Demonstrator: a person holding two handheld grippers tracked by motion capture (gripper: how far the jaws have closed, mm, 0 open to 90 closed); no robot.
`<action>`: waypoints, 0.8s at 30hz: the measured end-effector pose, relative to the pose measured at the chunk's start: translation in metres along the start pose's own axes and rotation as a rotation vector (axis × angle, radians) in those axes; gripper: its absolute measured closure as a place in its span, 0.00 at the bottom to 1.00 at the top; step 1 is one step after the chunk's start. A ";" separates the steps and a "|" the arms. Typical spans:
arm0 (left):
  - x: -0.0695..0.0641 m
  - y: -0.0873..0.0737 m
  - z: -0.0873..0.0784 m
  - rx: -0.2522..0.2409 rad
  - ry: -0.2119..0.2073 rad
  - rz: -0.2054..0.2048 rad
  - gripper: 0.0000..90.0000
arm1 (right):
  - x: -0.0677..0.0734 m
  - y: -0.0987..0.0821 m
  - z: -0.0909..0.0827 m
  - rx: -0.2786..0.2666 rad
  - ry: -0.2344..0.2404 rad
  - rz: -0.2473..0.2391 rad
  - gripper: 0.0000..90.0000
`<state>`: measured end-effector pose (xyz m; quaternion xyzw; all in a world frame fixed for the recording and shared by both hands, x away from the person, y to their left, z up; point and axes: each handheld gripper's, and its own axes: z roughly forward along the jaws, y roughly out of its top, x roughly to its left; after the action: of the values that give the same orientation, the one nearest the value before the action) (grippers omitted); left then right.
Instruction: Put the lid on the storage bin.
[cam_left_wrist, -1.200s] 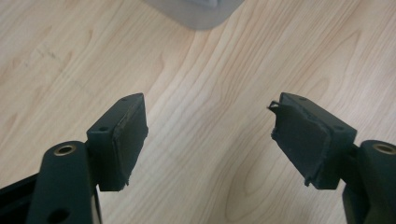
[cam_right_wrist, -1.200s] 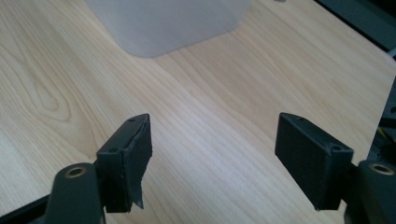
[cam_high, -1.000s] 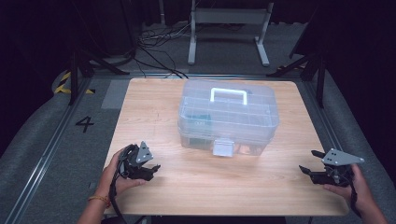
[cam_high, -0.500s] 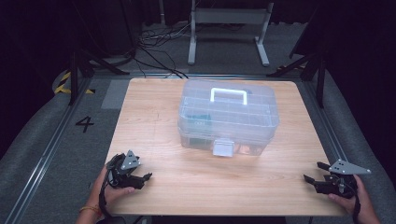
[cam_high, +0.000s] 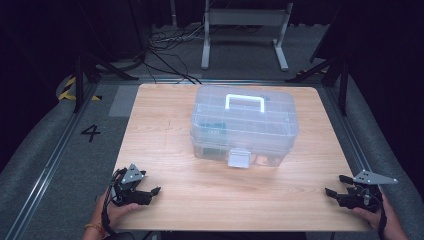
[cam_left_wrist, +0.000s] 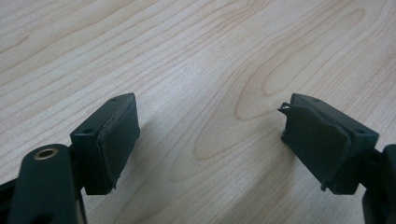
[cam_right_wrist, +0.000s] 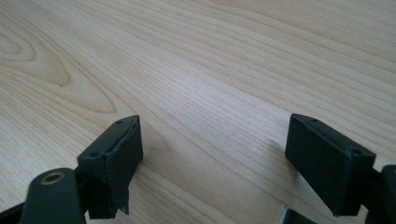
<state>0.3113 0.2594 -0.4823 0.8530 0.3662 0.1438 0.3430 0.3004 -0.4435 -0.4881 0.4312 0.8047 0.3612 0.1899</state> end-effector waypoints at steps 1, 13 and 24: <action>0.000 0.000 0.000 0.001 0.001 0.000 0.21 | 0.000 0.000 0.000 0.001 0.000 0.002 0.21; -0.002 -0.001 0.000 0.001 0.005 -0.025 0.20 | 0.000 0.000 0.000 -0.003 -0.004 -0.001 0.22; -0.002 -0.001 0.000 0.001 0.005 -0.025 0.20 | 0.000 0.000 0.000 -0.003 -0.005 -0.001 0.22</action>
<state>0.3093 0.2586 -0.4827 0.8482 0.3777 0.1415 0.3432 0.3007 -0.4434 -0.4883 0.4312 0.8040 0.3613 0.1926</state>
